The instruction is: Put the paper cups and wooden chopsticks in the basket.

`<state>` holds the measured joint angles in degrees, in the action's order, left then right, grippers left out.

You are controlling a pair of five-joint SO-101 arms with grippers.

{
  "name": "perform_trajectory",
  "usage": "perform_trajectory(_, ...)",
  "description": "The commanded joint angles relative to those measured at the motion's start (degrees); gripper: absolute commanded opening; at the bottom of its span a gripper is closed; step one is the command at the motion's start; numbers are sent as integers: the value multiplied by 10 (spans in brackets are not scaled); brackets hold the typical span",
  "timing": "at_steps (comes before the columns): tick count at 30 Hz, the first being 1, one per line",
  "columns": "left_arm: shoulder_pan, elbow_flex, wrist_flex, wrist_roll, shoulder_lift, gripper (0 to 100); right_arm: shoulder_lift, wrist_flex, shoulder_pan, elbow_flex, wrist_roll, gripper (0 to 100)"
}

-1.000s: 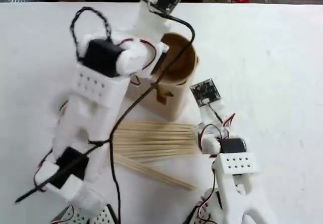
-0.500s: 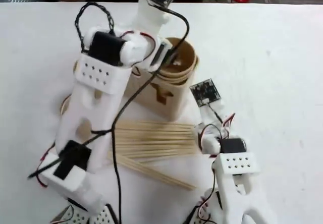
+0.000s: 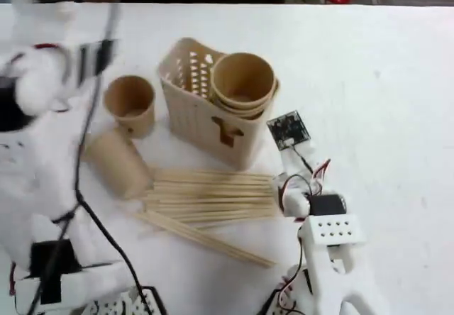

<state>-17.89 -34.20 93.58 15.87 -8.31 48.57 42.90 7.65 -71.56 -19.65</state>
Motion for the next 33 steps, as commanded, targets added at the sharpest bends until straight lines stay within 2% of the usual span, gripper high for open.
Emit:
perform_trajectory(1,-58,74,-33,24,9,278,9,-10,-4,6,-6,21)
perform_trajectory(5,-62,153,-110,21,39,278,9,-10,-7,6,-6,21)
perform_trajectory(10,-45,194,-195,20,97,278,9,-10,-7,5,-6,21)
perform_trajectory(22,16,184,-207,20,257,275,9,-10,-7,5,-6,21)
perform_trajectory(27,22,184,-240,20,305,272,9,-10,-7,5,-6,21)
perform_trajectory(29,21,184,-248,20,318,229,9,-11,-7,5,-6,21)
perform_trajectory(33,22,184,-272,20,332,71,9,-11,-7,5,-6,21)
